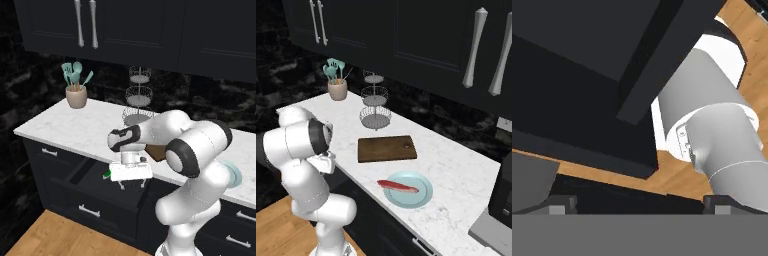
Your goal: Pick up the knife from the drawer and place it on the cutting board. Then place the meat from the plate to the cutting board.
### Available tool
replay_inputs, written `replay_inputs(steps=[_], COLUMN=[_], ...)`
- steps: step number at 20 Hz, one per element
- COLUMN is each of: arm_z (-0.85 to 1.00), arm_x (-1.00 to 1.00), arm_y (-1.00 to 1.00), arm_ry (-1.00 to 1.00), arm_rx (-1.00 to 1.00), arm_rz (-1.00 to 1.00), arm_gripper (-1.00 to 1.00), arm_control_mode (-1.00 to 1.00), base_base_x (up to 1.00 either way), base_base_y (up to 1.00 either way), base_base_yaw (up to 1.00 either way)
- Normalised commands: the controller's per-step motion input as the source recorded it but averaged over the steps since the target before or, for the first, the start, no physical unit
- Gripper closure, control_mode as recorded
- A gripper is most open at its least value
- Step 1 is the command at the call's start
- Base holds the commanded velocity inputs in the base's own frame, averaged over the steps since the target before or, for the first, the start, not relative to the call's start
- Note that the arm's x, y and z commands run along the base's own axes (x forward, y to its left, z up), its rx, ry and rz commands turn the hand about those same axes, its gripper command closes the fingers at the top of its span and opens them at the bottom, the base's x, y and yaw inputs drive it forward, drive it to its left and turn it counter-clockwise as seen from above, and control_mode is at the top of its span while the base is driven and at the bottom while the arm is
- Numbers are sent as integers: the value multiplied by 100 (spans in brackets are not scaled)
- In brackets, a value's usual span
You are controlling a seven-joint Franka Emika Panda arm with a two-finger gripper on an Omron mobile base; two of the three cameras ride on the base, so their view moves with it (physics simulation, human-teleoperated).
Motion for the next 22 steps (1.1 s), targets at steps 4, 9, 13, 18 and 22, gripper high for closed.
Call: replay_inputs(steps=[4,9,13,18,22], arm_z=[-36,-43,-57,-60,-47], arm_x=[49,21,0,0,-16], arm_y=[55,26,12,37,67], arm_ry=[0,-1,-3,0,-1], arm_rx=[-12,-11,-5,-7,-8], arm_rz=[-21,-13,-6,-8,-7], arm_gripper=[-100,-100,-100,-100,-100], arm_control_mode=[-100,-100,-100,-100,-100], base_base_x=[0,0,0,0,0], base_base_y=[0,0,0,0,0], base_base_yaw=[0,0,0,0,0])
